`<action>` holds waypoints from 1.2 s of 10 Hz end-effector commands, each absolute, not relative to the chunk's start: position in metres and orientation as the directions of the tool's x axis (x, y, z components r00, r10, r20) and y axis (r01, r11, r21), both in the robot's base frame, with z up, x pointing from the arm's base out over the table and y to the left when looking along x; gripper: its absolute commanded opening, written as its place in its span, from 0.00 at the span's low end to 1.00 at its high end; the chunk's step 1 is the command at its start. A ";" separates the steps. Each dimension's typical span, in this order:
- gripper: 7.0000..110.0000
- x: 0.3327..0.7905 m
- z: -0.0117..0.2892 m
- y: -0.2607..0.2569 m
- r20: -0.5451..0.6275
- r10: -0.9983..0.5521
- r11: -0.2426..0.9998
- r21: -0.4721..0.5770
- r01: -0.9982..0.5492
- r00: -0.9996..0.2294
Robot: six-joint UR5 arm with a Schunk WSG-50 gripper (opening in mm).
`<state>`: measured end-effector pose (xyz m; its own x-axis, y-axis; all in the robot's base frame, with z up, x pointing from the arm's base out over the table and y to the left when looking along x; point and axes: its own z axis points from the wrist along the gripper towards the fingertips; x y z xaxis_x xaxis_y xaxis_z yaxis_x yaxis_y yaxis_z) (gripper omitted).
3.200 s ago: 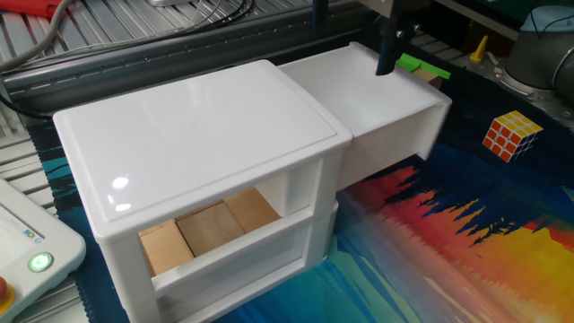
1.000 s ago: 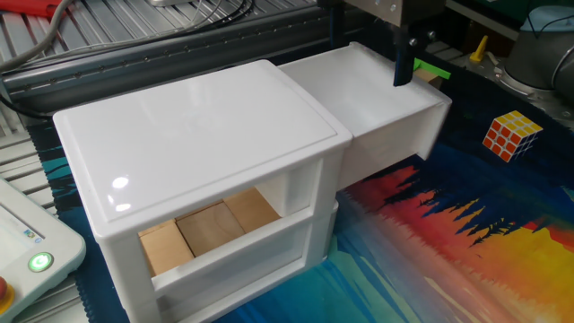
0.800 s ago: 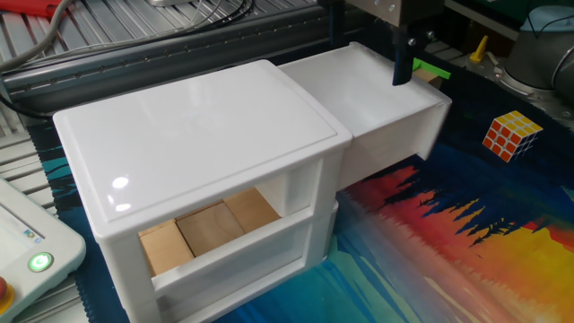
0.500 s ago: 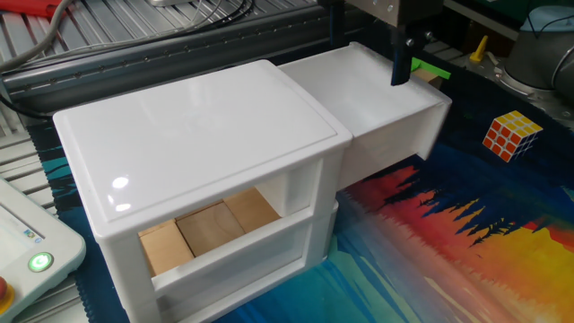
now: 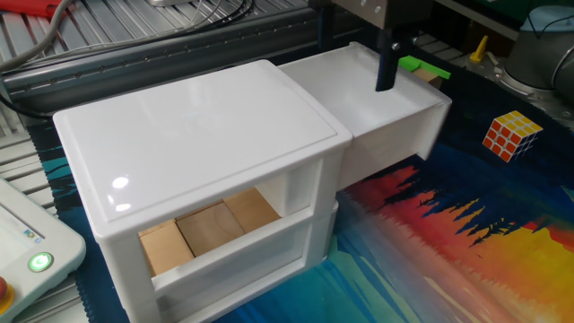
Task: Use the gripper to push and close the drawer
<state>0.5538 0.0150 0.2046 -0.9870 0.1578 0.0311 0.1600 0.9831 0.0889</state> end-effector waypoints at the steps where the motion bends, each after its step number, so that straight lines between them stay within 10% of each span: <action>1: 0.99 0.564 0.206 0.016 -0.008 0.169 0.981 0.103 0.167 -0.986; 12: 0.99 0.485 0.231 0.001 0.038 0.187 0.980 0.058 0.188 -0.982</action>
<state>0.5064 0.0029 0.2252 -0.9822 0.1836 0.0407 0.1854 0.9816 0.0458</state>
